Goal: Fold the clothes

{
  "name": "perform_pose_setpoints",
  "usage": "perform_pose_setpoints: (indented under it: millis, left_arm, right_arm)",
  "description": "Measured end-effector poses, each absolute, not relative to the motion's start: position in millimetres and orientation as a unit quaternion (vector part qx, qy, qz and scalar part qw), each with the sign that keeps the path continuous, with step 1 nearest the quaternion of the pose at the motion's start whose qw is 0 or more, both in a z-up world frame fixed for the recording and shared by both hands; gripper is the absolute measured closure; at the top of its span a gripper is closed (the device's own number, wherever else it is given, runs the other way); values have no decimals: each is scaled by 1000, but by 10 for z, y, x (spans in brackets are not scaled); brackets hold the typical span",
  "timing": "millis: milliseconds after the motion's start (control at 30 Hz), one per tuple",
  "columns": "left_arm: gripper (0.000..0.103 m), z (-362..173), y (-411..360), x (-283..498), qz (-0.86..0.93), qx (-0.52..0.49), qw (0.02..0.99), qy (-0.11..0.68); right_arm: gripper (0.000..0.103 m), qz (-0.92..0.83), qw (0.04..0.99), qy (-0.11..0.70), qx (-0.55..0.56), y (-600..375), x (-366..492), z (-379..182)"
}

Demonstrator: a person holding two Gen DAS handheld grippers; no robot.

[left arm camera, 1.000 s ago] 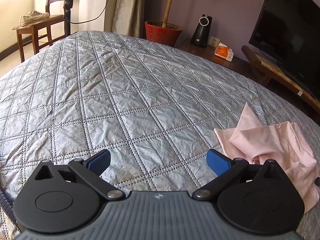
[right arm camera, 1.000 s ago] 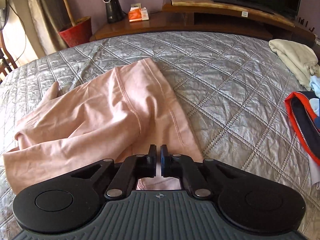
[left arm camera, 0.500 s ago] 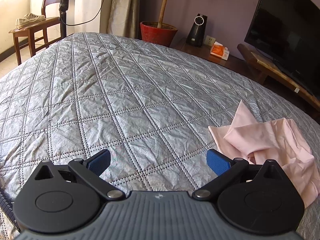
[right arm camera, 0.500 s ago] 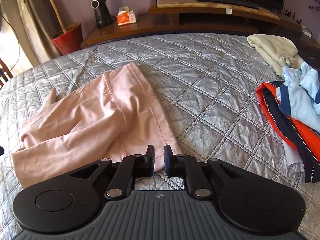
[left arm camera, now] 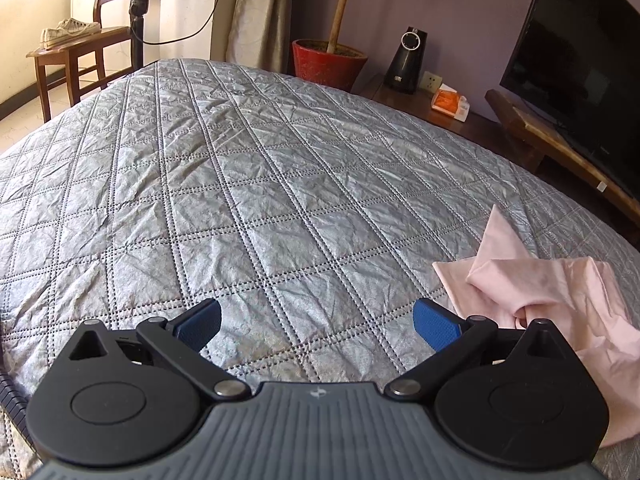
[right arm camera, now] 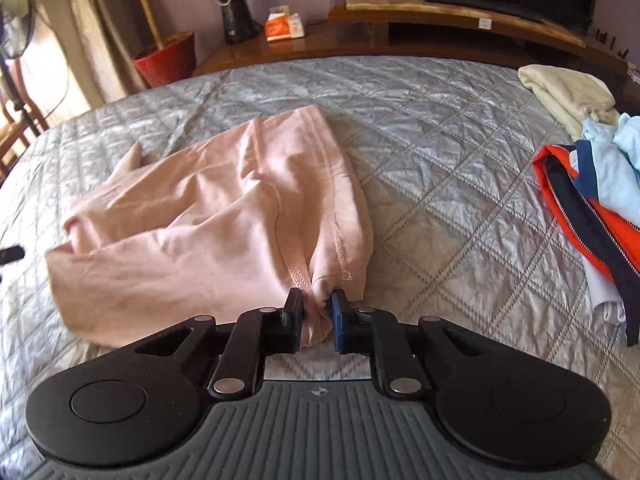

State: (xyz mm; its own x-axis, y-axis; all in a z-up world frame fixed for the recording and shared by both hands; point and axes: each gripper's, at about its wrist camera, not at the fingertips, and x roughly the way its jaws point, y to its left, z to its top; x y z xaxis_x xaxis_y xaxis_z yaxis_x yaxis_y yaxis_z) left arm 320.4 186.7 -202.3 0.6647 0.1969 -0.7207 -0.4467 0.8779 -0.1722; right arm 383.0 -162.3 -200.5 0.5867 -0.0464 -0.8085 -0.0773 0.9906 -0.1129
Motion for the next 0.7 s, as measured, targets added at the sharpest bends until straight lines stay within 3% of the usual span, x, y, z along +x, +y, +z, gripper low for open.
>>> perform_pose_setpoints:
  millis: [33, 133, 167, 233, 300, 400, 433, 467, 533, 600, 633, 667, 700]
  left_arm:
    - [1, -2015, 1883, 3195, 184, -168, 896, 366]
    - [1, -2001, 1925, 3176, 193, -169, 896, 363]
    - [1, -2002, 1935, 3175, 194, -170, 895, 363]
    - [1, -2007, 1937, 3179, 197, -169, 894, 366]
    - [1, -2008, 1929, 3187, 199, -167, 893, 368]
    - [1, -2011, 1924, 3198, 197, -167, 893, 370]
    - [1, -2015, 1924, 3196, 195, -167, 893, 370]
    - [1, -2014, 1926, 3194, 194, -167, 893, 370]
    - [1, -2007, 1947, 3185, 194, -168, 894, 368]
    - [1, -2001, 1969, 3176, 195, -170, 894, 366]
    - [1, -2002, 1984, 3176, 196, -172, 893, 366]
    - [1, -2004, 2000, 3176, 197, -175, 893, 366]
    - [1, -2007, 2011, 3175, 197, -176, 892, 366]
  right_arm:
    - [86, 5, 886, 454, -96, -1589, 3758, -1980]
    - [61, -8, 875, 450, -178, -1486, 3542, -1905]
    - [60, -12, 870, 448, -205, -1452, 3471, -1880]
    - [60, 10, 888, 422, -182, -1380, 3452, -1703]
    - [52, 52, 901, 403, -150, -1193, 3556, -1550]
    - [37, 123, 906, 384, -127, -833, 3761, -1422]
    - [24, 148, 903, 383, -126, -682, 3856, -1423]
    - [19, 174, 899, 383, -125, -526, 3962, -1433]
    - [21, 211, 888, 378, -153, -173, 4115, -1475]
    - [30, 230, 878, 373, -192, 80, 4171, -1559]
    - [44, 237, 873, 370, -211, 188, 4186, -1607]
    - [52, 244, 868, 367, -230, 296, 4202, -1654]
    - [52, 251, 862, 363, -248, 403, 4217, -1702]
